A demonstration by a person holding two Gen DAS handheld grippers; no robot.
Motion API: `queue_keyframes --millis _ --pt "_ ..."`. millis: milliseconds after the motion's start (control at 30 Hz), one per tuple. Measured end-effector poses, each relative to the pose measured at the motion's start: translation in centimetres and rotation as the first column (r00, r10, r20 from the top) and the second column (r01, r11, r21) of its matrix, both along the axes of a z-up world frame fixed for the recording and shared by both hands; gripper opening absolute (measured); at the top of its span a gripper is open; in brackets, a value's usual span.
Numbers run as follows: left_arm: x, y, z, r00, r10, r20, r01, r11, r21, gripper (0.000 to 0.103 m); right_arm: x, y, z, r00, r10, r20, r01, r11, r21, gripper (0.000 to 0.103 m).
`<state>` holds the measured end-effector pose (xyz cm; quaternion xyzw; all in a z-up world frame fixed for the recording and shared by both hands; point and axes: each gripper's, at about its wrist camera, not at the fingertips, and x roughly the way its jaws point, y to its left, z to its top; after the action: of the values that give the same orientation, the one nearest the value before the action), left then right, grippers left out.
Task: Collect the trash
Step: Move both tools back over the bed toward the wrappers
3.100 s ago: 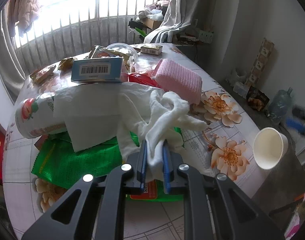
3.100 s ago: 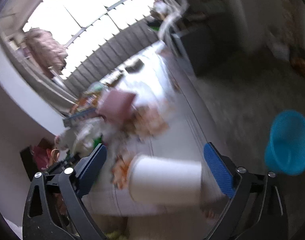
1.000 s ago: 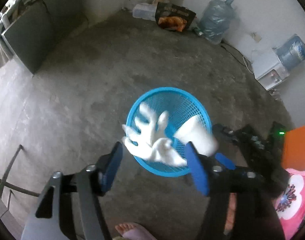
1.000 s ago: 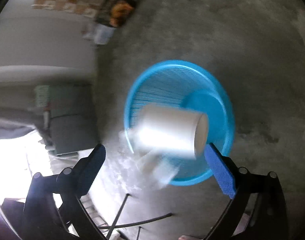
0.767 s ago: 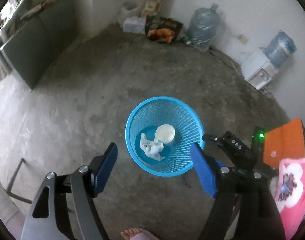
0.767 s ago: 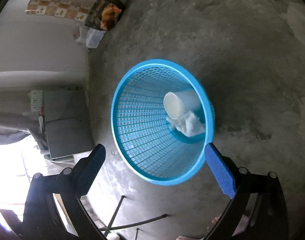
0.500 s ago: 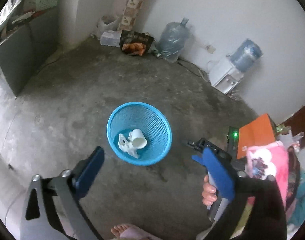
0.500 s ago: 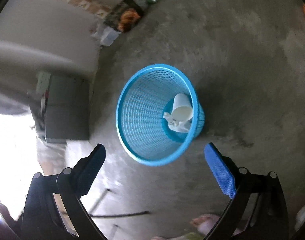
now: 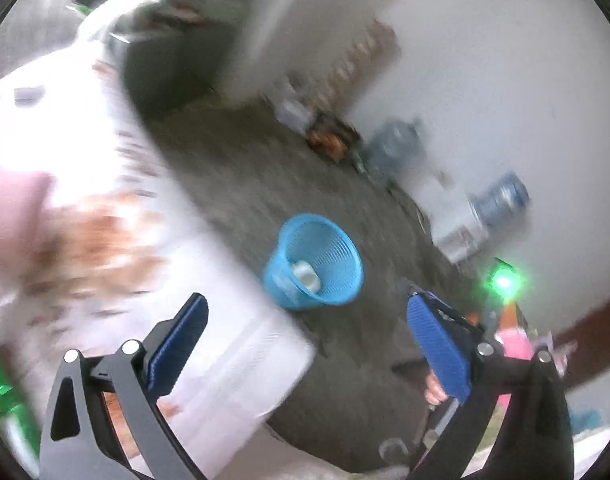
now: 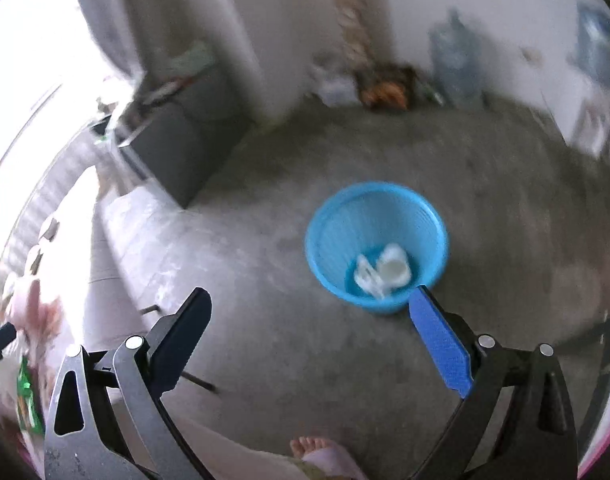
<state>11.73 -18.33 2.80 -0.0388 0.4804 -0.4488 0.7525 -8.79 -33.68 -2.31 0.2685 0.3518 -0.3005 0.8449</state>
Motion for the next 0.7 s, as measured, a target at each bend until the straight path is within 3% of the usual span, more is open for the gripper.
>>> queue_keyframes --millis 167,267,400,433,600,700 --pt "-0.3 8.9 1.9 0.973 0.225 0.046 -0.222 0.973 -0.064 0.098 4.4 6.1 3.1 0.986 0.165 0.033 -0.159 0.979 -0.131 0.095" --pt "-1.1 14.4 2.5 0.909 0.399 0.117 -0.393 0.917 -0.073 0.098 6.8 10.1 4.1 0.973 0.228 -0.026 -0.227 0.939 -0.258 0.095" --pt "-2.2 19.9 2.1 0.798 0.568 0.203 -0.572 0.819 -0.044 0.098 8.6 15.3 4.6 0.928 0.366 -0.072 -0.364 0.844 -0.395 0.095" --pt "-2.3 21.4 1.9 0.779 0.59 0.212 -0.596 0.802 -0.041 0.098 8.9 16.6 4.6 0.911 0.403 -0.086 -0.399 0.811 -0.429 0.095" --pt "-3.2 25.9 1.5 0.693 0.678 0.246 -0.693 0.72 -0.032 0.098 9.9 19.0 5.6 0.856 0.51 -0.085 -0.489 0.744 -0.456 0.095" --pt "-4.1 27.4 1.9 0.661 0.698 0.276 -0.718 0.695 -0.038 0.098 10.2 19.5 6.6 0.812 0.583 -0.016 -0.534 0.732 -0.422 0.095"
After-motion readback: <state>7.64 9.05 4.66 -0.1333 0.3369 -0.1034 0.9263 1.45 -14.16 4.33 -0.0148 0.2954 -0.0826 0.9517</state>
